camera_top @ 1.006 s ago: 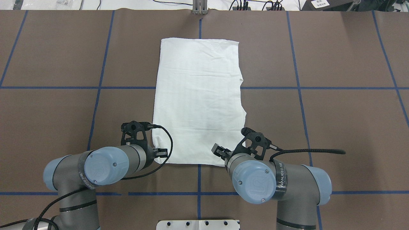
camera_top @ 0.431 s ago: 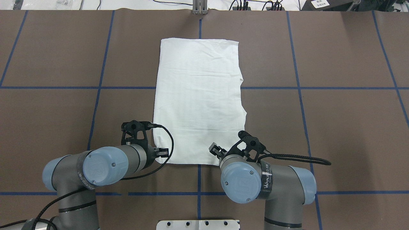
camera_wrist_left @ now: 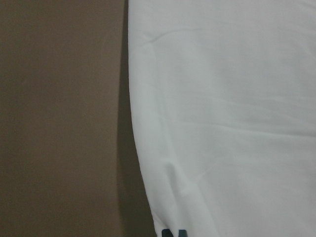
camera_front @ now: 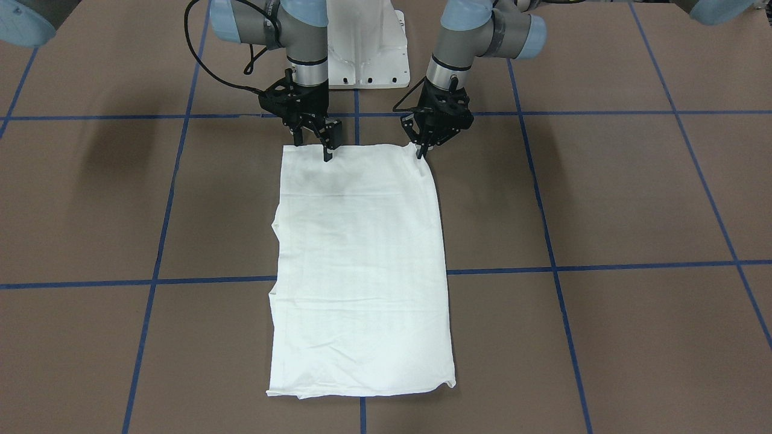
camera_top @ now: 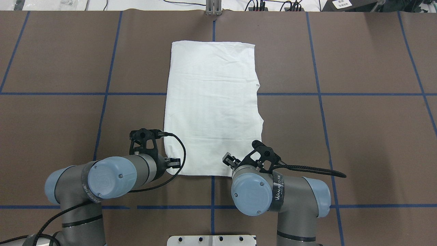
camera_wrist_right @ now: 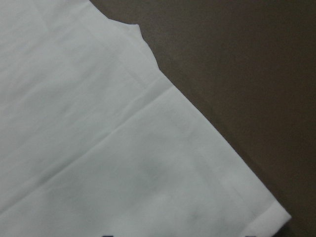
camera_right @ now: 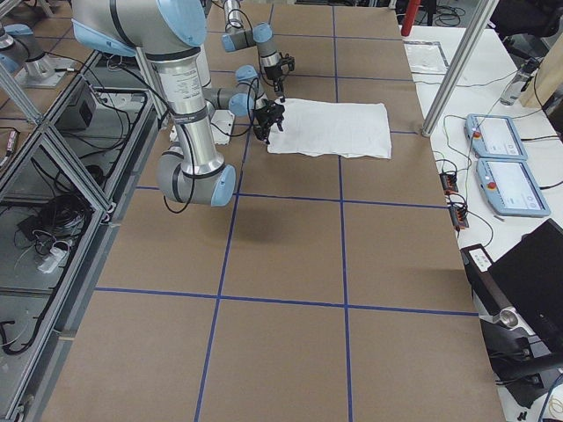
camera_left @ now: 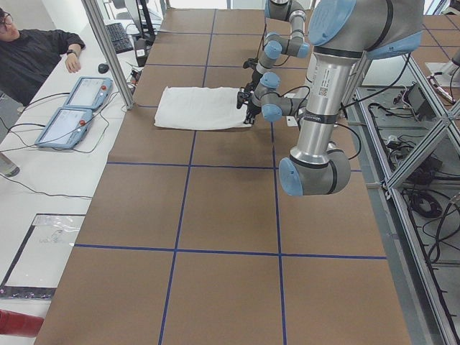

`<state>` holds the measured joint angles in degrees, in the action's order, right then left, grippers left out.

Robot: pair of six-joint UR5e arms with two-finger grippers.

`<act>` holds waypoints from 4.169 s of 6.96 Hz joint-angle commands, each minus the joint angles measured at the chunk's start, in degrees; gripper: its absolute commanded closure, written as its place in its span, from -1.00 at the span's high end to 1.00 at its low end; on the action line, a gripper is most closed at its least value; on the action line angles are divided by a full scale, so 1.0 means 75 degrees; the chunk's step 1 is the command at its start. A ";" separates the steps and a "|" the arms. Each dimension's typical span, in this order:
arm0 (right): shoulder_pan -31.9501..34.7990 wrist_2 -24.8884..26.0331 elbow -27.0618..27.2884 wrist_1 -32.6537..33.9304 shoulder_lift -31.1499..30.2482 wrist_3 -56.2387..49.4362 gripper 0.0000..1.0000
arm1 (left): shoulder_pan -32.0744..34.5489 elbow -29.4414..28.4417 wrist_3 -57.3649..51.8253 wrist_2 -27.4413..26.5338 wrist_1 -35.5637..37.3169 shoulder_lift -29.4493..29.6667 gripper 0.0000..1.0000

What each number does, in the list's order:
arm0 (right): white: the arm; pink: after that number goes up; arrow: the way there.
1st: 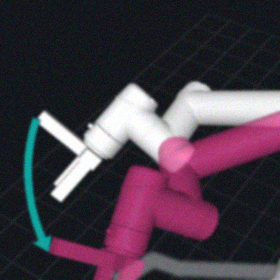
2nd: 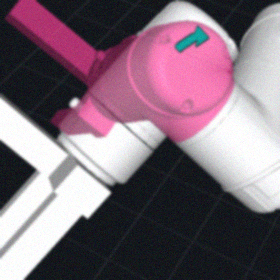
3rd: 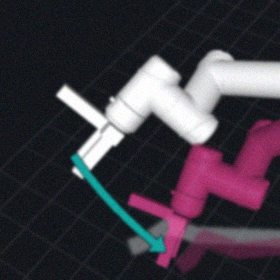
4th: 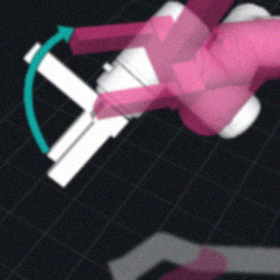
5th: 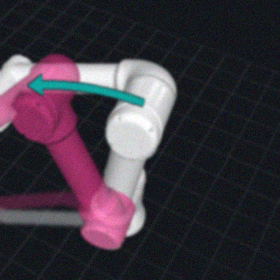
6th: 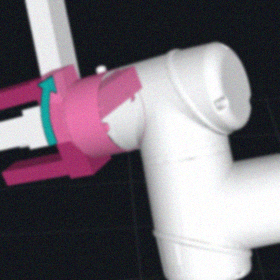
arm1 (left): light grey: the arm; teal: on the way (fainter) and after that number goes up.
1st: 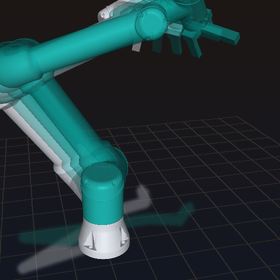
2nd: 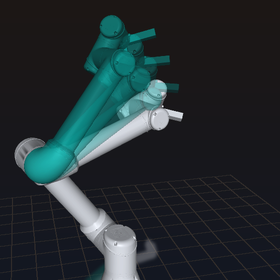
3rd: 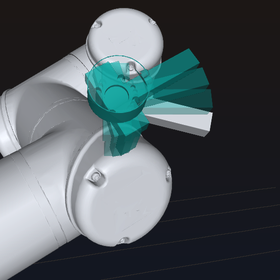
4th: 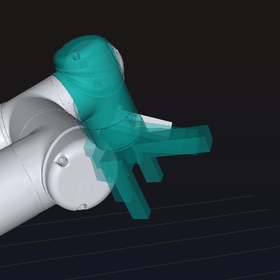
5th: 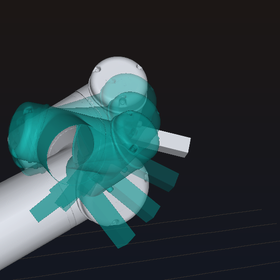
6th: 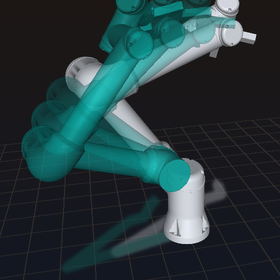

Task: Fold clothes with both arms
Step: 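Move the right gripper to the shirt corner nearest the robot, then grasp the near shirt edge with both grippers, then lift the near edge with both grippers and fold it away from the robot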

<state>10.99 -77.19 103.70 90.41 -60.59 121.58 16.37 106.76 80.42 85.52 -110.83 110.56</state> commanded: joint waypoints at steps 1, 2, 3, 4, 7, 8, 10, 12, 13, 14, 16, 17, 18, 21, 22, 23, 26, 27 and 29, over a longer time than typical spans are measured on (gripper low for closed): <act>-0.0012 0.0002 -0.0080 0.0039 0.0028 0.0008 0.82 | -0.0004 0.0003 0.0000 0.0000 0.0000 -0.0010 -1.00; 0.0000 0.0002 -0.0103 0.0027 0.0028 0.0008 0.79 | 0.0008 0.0003 -0.0012 0.0000 0.0000 0.0001 -1.00; 0.0000 0.0084 -0.0104 0.0027 0.0039 0.0008 0.67 | 0.0008 0.0003 0.0000 0.0000 0.0000 -0.0010 -1.00; 0.0000 0.0096 -0.0104 0.0027 0.0040 0.0008 0.66 | -0.0003 0.0003 -0.0012 0.0000 0.0000 0.0001 -1.00; 0.0081 0.0108 -0.0607 0.0027 0.0660 0.0137 -0.12 | 0.0008 0.0050 0.0000 0.0000 0.0000 -0.0010 -1.00; 0.0151 0.0108 -0.0584 0.0027 0.0672 0.0149 -0.99 | 0.0008 0.0062 0.0000 0.0000 0.0000 -0.0010 -1.00; 0.0222 0.0096 -0.0537 0.0039 0.0649 0.0067 -1.00 | 0.0008 0.0050 -0.0012 0.0000 0.0000 -0.0010 -1.00; 0.0269 0.0050 -0.0444 0.0074 0.0590 -0.0015 -1.00 | -0.0003 0.0108 -0.0012 0.0023 0.0000 0.0001 -1.00; 0.0281 -0.0009 0.0229 0.0782 0.0555 -0.0073 -1.00 | 0.0031 0.0608 -0.0023 0.0441 0.0116 -0.0033 -1.00; 0.0223 -0.0021 0.1617 0.1833 0.0520 -0.0132 -1.00 | 0.0055 0.1251 -0.0012 0.0759 0.0419 -0.0092 -1.00; -0.0478 -0.0009 0.3672 0.3934 0.0672 -0.0109 -1.00 | 0.0020 0.3052 0.0058 0.1194 0.2055 0.0013 -1.00; -0.0527 -0.0009 0.3960 0.4057 0.0754 -0.0121 -1.00 | 0.0020 0.3804 0.0058 0.1393 0.2840 0.0106 -1.00; -0.0516 -0.0009 0.3893 0.4047 0.0812 -0.0225 -1.00 | 0.0043 0.3916 0.0047 0.1499 0.3370 0.0490 -1.00; -0.0025 0.0049 0.3425 0.3953 0.0883 -0.1092 -1.00 | 0.0755 0.3404 -0.0372 0.1500 0.3398 0.0808 -1.00; 0.0116 0.0049 0.3250 0.3941 0.0964 -0.1279 -1.00 | 0.1211 0.2938 -0.0758 0.1512 0.3364 0.0949 -1.00; 0.0407 0.0049 0.2970 0.3941 0.1232 -0.1583 -1.00 | 0.1586 0.2341 -0.1029 0.1512 0.3352 0.1275 -1.00; 0.1239 0.0003 0.1368 0.2670 0.1504 -0.2112 -1.00 | 0.2221 0.0991 -0.1452 0.1465 0.3154 0.1794 -1.00; 0.1509 -0.0009 0.0851 0.2165 0.1504 -0.2449 -1.00 | 0.2397 0.0396 -0.1476 0.1430 0.2665 0.1864 -1.00; 0.1920 -0.0137 -0.0075 0.1367 0.1539 -0.2826 -1.00 | 0.2516 -0.1068 -0.1488 0.1406 0.1472 0.2145 -1.00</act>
<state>23.54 -77.55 107.65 104.54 -49.21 102.15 34.64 105.04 69.36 96.16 -94.40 125.54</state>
